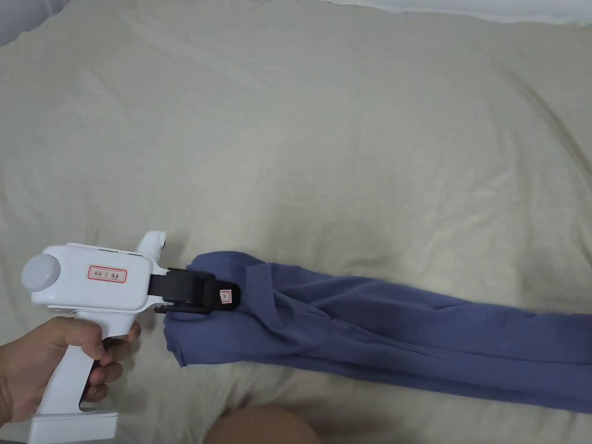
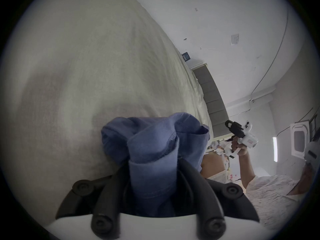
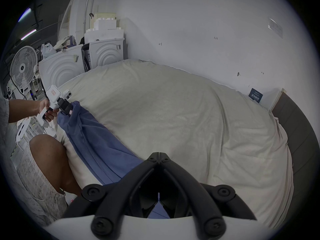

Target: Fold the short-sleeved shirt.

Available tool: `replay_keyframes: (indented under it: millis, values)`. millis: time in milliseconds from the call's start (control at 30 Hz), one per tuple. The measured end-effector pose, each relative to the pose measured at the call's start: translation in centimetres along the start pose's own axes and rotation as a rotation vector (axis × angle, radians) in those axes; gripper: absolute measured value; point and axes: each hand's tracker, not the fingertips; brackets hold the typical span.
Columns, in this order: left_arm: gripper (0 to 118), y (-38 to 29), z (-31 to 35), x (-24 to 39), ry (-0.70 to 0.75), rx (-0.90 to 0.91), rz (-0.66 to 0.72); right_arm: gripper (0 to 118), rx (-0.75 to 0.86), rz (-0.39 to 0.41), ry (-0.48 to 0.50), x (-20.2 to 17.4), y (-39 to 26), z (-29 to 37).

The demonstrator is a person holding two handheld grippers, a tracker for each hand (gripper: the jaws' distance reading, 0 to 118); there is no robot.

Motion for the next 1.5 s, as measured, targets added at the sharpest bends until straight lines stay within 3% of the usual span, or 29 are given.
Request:
replay_keyframes:
  millis: [433, 833, 1267, 1500]
  values:
    - [8, 0.9, 7.7, 0.0, 0.131, 0.039, 0.049, 0, 0.029, -0.010, 0.020, 0.1, -0.1, 0.0]
    - [5, 0.5, 6.1, 1.1, 0.058, 0.046, 0.066, 0, 0.027, -0.024, 0.016, 0.3, -0.5, -0.3]
    - [5, 1.3, 8.6, 1.0, 0.127, 0.060, 0.052, 0, 0.037, -0.036, 0.020, 0.3, -0.5, -0.2]
    - [5, 1.8, 7.3, 4.8, 0.108, 0.065, 0.023, 0, 0.048, -0.056, 0.022, 1.1, -1.0, -0.1]
